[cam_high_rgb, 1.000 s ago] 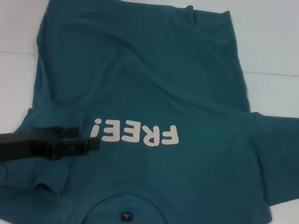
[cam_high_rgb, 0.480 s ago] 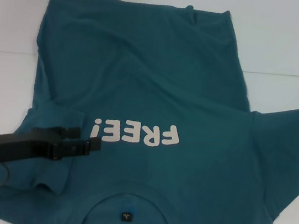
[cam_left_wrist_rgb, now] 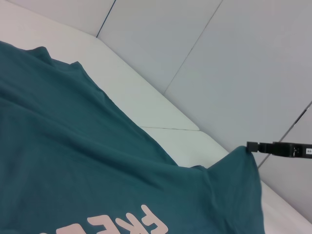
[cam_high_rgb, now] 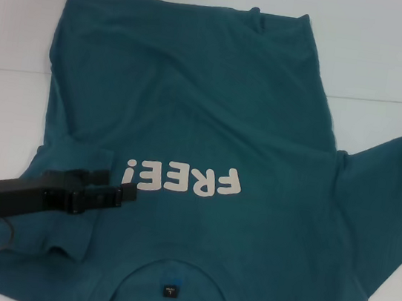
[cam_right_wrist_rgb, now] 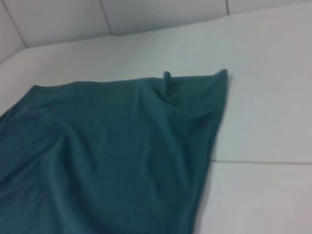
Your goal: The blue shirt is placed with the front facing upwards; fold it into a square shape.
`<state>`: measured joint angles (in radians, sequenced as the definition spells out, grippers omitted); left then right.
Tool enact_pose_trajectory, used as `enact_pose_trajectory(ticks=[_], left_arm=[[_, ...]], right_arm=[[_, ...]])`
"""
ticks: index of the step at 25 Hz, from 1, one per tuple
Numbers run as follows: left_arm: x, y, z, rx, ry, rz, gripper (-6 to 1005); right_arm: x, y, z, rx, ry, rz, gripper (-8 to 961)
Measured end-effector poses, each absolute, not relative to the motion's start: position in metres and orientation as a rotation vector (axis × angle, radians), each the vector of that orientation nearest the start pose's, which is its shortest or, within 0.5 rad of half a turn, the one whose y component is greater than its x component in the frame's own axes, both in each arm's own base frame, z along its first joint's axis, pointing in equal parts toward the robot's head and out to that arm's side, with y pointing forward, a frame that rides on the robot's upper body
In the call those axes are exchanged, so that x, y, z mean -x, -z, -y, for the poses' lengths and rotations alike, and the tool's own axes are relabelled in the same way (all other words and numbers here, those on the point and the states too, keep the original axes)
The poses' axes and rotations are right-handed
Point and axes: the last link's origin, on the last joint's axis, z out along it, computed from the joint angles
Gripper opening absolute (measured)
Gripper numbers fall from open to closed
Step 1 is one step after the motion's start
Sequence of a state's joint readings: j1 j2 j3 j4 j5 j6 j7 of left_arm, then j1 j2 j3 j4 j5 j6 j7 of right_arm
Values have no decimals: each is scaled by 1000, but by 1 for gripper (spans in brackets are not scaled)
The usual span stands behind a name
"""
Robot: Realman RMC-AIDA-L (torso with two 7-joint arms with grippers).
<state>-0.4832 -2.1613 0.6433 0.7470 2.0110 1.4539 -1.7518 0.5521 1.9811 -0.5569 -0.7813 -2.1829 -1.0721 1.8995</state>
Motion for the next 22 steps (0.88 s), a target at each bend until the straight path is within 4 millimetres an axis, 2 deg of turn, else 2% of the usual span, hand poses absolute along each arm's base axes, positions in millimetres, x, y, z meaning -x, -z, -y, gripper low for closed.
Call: enact_pose_trajectory(ticks=[7, 17, 22], left_arm=[[268, 9, -332, 2478, 783, 1156, 888], [269, 12, -331, 2470, 790, 1173, 888], [270, 12, -330, 2467, 790, 1176, 888]], right_arm=[[-304, -88, -407, 2123, -413, -1061, 48], [-255, -42, -423, 2304, -384, -964, 54], [-239, -19, -424, 2382, -335, -922, 57]])
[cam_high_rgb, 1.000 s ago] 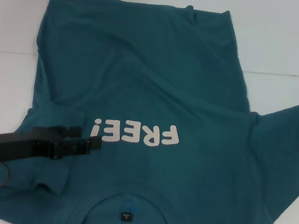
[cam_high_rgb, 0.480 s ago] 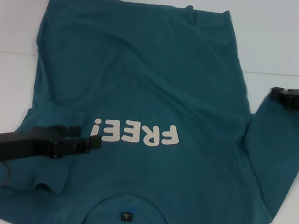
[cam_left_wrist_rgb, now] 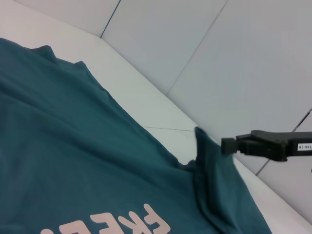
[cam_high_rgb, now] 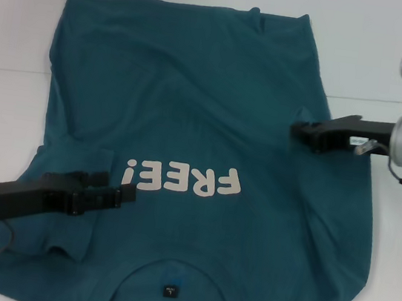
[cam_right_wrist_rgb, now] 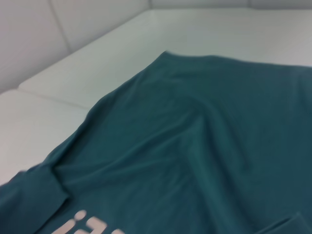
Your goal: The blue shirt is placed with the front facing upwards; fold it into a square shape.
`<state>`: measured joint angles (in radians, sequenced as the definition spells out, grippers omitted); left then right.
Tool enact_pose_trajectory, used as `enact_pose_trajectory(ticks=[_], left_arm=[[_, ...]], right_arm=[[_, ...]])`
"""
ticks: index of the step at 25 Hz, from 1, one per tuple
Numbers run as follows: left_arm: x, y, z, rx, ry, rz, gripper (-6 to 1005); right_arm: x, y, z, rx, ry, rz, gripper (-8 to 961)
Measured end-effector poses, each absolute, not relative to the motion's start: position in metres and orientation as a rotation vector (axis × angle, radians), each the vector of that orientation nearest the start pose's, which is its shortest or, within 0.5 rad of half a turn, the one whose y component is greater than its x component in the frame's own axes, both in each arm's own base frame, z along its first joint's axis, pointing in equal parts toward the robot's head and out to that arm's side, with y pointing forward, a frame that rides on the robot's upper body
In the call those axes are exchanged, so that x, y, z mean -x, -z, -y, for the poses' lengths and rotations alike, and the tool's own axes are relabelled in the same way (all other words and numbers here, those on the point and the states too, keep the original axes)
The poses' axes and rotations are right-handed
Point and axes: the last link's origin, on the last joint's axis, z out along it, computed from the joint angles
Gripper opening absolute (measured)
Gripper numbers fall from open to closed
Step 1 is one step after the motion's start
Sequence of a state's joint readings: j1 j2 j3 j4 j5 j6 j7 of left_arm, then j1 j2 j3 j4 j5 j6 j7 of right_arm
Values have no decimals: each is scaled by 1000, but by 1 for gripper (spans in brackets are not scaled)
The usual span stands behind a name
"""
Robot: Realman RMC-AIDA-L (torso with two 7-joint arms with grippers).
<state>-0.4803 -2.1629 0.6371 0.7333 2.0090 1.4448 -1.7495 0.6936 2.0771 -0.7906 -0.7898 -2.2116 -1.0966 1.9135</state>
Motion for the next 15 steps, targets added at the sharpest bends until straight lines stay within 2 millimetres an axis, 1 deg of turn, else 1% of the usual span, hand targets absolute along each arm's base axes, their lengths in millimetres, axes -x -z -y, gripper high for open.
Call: enact_pose_trajectory(ticks=[2, 4, 8, 13, 15], left_arm=[[270, 12, -330, 2466, 790, 1176, 888], [271, 12, -329, 2466, 790, 1179, 888], [272, 14, -328, 2465, 792, 1185, 888], [271, 14, -329, 2467, 792, 1182, 888], [271, 14, -329, 2468, 793, 1181, 888]], right_arm=[[-233, -12, -423, 2413, -313, -901, 58], [-230, -10, -424, 2427, -306, -892, 59], [-231, -11, -425, 2410, -311, -894, 62], [-247, -18, -422, 2343, -313, -938, 295], [-257, -24, -420, 2297, -327, -993, 457]])
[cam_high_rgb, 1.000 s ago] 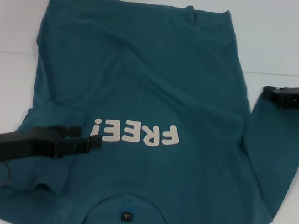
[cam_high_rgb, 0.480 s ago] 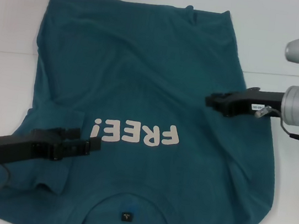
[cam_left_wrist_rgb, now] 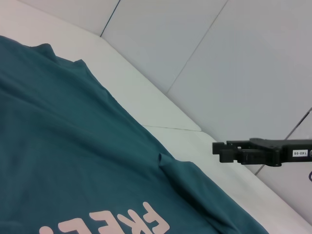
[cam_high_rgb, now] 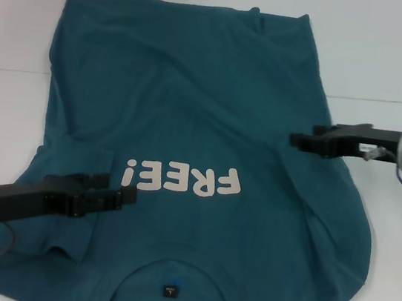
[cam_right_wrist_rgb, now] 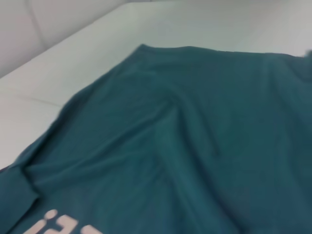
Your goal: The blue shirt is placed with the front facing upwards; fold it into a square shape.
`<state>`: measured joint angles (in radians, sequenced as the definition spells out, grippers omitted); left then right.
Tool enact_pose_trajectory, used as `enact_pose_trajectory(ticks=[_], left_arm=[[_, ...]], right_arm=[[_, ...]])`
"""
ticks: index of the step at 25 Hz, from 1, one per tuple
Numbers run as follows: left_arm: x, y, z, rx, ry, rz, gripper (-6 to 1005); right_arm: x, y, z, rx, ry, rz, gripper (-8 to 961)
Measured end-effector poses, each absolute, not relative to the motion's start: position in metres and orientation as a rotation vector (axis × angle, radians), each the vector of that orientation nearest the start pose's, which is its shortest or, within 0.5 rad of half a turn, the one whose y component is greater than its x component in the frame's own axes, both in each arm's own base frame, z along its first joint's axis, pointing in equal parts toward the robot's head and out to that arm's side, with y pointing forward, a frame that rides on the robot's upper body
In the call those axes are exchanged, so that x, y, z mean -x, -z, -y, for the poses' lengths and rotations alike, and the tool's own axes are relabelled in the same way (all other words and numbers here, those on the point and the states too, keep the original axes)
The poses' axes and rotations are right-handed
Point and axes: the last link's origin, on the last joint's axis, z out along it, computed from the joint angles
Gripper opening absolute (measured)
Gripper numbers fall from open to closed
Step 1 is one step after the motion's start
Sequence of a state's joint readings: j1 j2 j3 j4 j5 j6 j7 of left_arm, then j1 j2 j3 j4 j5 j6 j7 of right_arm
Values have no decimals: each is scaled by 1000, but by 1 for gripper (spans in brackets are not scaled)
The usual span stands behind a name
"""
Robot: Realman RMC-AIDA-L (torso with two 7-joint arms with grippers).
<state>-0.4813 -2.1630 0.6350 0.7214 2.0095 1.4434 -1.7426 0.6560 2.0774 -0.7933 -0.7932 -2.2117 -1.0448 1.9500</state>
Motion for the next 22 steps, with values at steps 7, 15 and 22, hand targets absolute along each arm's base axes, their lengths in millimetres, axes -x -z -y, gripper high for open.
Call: enact_pose_trajectory(ticks=[7, 15, 22], left_arm=[[270, 14, -330, 2470, 793, 1180, 888], [270, 15, -329, 2485, 776, 1173, 887], [269, 16, -329, 2502, 765, 1162, 887]], right_arm=[[-292, -41, -406, 2147, -370, -1190, 733], [-320, -42, -379, 2063, -420, -1400, 733], [-339, -47, -358, 2009, -462, -1494, 730]])
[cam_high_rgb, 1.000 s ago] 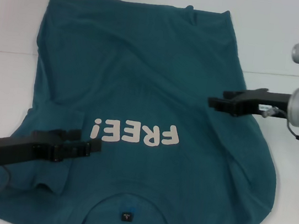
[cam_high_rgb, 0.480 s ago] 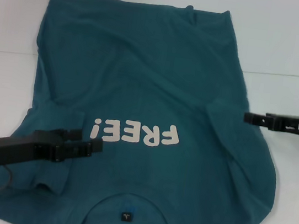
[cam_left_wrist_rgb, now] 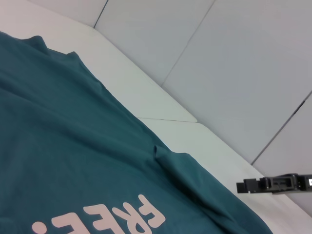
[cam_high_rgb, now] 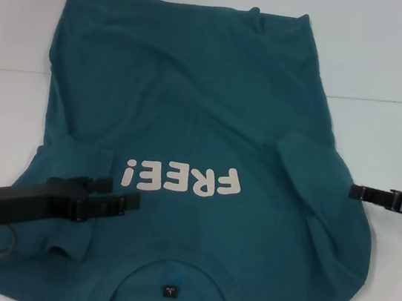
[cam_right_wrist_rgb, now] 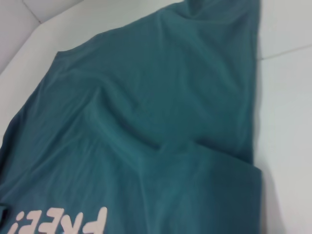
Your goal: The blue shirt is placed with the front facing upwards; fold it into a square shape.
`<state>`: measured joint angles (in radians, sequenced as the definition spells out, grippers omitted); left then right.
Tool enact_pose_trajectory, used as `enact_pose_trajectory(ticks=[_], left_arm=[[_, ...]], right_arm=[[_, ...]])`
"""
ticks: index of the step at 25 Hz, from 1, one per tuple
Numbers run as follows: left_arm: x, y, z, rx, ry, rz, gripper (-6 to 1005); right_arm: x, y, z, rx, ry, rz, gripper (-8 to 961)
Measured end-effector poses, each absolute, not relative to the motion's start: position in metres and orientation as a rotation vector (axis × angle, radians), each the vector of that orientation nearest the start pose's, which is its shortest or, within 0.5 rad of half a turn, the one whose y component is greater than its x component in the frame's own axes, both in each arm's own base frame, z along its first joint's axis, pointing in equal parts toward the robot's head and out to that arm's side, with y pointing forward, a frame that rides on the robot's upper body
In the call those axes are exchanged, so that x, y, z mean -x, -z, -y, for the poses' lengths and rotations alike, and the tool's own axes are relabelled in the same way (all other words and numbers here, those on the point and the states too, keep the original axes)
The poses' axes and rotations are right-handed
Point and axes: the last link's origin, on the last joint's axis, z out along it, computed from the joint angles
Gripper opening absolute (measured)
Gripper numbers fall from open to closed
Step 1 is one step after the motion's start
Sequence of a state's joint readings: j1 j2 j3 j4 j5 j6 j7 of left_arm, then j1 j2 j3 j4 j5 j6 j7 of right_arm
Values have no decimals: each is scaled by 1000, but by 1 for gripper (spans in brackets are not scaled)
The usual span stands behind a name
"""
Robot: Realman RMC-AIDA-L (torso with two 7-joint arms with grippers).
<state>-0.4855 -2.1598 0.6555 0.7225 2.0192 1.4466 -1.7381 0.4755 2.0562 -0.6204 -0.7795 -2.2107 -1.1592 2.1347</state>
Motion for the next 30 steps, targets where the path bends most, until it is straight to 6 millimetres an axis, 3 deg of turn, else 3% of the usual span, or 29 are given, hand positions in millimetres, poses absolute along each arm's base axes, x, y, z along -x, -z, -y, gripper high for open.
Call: enact_pose_trajectory(ticks=[9, 20, 30], left_arm=[[264, 19, -331, 2530, 753, 1144, 887], [262, 20, -332, 2540, 747, 1137, 887], [261, 19, -334, 2543, 747, 1130, 888]], right_arm=[[-350, -41, -351, 1977, -472, -1553, 726], [-337, -24, -363, 2003, -495, -1548, 721], [-336, -32, -362, 1989, -597, -1532, 499]])
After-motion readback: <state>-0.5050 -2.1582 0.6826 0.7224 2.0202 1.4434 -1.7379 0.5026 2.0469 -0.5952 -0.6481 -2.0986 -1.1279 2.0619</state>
